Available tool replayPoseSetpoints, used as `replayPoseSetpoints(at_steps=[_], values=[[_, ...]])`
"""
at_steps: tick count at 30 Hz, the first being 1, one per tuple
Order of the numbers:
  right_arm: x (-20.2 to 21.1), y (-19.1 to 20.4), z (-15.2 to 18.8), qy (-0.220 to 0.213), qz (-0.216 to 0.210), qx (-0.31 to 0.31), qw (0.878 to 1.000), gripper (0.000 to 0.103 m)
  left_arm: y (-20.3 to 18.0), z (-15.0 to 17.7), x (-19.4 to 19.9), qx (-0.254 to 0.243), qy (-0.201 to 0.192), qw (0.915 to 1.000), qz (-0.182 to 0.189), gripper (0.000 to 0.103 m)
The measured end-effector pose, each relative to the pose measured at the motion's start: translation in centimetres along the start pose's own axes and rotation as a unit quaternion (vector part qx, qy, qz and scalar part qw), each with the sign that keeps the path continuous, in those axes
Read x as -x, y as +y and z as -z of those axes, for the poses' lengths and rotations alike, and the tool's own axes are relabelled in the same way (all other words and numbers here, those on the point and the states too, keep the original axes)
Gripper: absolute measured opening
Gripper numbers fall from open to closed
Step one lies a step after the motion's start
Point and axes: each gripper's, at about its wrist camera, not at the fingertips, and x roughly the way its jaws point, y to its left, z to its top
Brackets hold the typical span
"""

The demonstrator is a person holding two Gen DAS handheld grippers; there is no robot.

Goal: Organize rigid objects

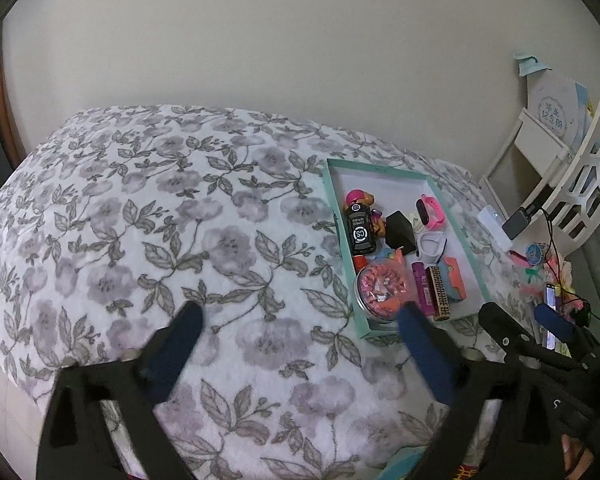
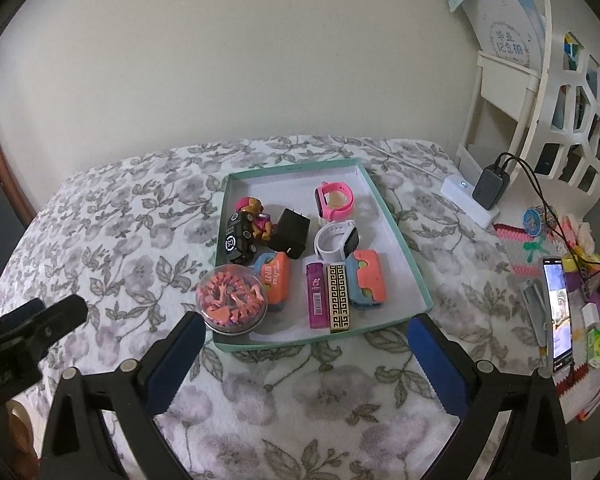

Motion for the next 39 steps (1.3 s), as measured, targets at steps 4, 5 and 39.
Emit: replayPoseSetpoints(at_steps=[4,5,39], values=[[0.01,-0.06,-0.02,0.0,-0.002,0.001,1.0,0.103,0.08,-0.02,0.3,0.002,-0.007,1.0,-0.002,0.1],[0.02,-0.05,-0.02,0.0,-0.002,0.0,1.0,0.103,0.08,-0.03,0.4,0.002,-0.009,1.0,-0.003,0.1],[-0.5,-0.01,-0.03,0.009,-0.017,-0.007,1.0,0.103,0.23,-0.13,0.05,0.0,-0.008,0.9996,-0.029,0.1]])
